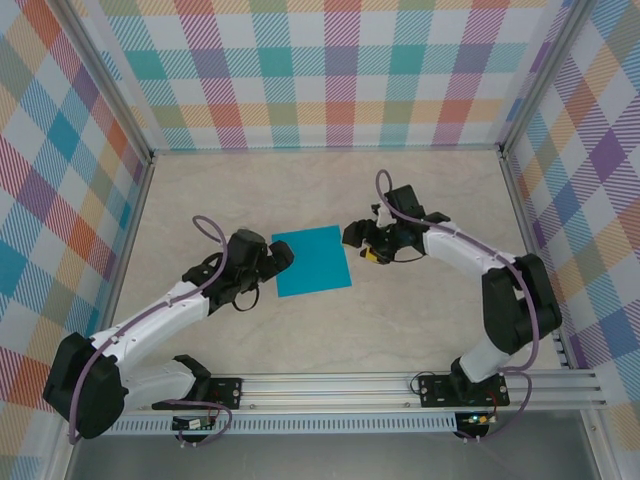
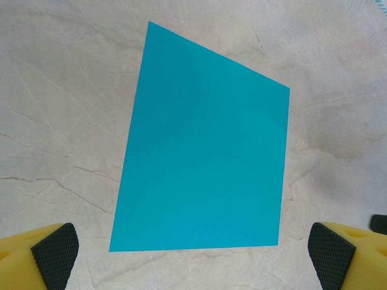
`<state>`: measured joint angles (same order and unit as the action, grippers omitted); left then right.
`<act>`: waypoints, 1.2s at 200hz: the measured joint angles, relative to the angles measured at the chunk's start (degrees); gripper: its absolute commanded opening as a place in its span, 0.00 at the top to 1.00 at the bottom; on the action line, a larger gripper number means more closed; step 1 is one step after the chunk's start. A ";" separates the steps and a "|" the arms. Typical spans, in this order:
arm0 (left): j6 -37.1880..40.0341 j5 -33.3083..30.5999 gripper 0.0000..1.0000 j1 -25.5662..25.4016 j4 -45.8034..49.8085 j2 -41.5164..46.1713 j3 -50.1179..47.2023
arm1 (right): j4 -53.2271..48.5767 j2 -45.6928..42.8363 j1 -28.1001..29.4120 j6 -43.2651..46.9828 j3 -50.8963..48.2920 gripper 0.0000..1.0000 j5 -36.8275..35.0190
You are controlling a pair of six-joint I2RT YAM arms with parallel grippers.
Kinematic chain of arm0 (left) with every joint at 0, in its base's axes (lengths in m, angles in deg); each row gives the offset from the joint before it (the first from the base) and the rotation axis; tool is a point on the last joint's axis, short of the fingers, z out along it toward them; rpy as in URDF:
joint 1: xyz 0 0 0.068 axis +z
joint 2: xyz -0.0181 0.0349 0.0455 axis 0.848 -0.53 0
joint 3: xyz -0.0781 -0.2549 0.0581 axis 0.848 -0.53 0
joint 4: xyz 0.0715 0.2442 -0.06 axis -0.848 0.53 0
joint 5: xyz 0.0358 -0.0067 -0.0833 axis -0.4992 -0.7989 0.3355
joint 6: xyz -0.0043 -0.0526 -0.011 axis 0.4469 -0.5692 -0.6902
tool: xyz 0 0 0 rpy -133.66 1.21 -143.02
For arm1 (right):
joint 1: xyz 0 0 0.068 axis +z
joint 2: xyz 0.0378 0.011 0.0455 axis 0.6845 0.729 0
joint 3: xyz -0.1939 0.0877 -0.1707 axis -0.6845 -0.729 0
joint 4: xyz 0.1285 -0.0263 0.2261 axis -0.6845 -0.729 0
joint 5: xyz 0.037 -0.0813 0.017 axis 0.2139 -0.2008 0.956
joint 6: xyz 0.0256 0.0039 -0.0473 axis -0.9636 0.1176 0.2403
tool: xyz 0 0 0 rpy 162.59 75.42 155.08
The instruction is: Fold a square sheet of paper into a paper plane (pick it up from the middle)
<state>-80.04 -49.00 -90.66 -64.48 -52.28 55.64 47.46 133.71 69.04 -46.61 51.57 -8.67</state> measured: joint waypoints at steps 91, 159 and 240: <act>1.14 5.27 0.00 3.63 -3.91 4.44 -6.78 | -4.81 21.55 8.72 1.62 14.36 0.39 -2.95; 4.39 7.45 0.00 3.80 -4.35 6.64 -7.26 | -7.37 16.85 8.48 5.22 8.28 0.40 -9.38; 7.19 6.03 0.00 3.96 -6.14 4.72 -5.55 | -14.69 10.71 6.49 6.38 4.92 0.37 -13.70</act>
<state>-72.85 -42.97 -86.71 -70.63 -47.56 50.09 32.77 144.42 75.53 -40.23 56.49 -22.37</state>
